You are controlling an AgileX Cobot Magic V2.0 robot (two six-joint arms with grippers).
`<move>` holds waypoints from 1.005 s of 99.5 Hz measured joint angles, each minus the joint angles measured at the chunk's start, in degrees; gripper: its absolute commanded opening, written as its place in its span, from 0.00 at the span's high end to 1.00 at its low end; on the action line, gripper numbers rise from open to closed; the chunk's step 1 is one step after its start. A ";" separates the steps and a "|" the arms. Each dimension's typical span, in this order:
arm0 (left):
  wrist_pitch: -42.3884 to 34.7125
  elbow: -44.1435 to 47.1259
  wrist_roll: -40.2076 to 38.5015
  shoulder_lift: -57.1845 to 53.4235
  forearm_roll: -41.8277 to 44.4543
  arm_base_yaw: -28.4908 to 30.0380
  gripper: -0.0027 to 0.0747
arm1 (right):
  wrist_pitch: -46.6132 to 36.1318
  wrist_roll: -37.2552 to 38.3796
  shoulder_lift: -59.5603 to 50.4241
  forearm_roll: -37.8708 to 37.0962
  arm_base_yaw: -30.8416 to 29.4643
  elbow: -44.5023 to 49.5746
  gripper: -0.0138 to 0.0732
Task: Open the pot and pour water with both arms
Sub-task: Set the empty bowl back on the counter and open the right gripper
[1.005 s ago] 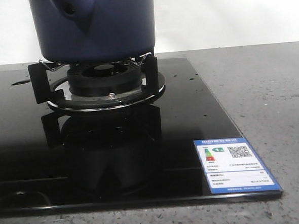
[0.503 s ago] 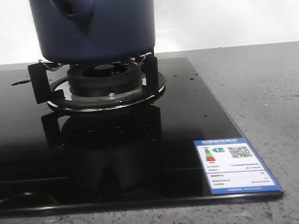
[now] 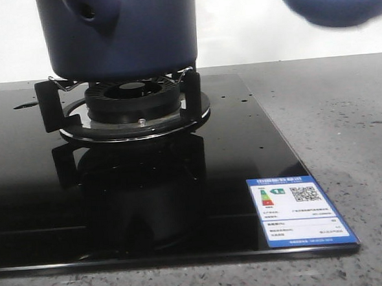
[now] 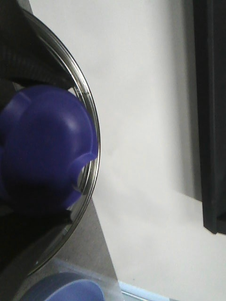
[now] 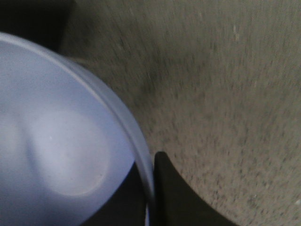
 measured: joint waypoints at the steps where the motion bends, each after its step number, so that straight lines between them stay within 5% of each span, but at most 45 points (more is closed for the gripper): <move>1: -0.14 0.00 0.16 0.13 0.00 -0.19 0.46 | -0.11 0.00 0.00 0.14 0.02 0.35 0.89; 63: -1.93 0.10 0.77 2.65 -0.06 -2.99 0.46 | -6.60 0.08 5.90 0.66 -0.37 8.91 0.88; 73: -1.93 0.10 0.77 2.65 -0.06 -2.99 0.46 | -6.72 0.08 5.90 0.66 -0.37 8.91 0.79; 91: -1.93 0.10 0.77 2.65 -0.13 -2.99 0.46 | -6.60 0.08 5.90 0.66 -0.37 8.91 0.46; 100: -1.93 0.10 0.77 2.65 -0.13 -2.99 0.46 | -5.50 0.08 5.90 0.66 -0.37 8.56 0.40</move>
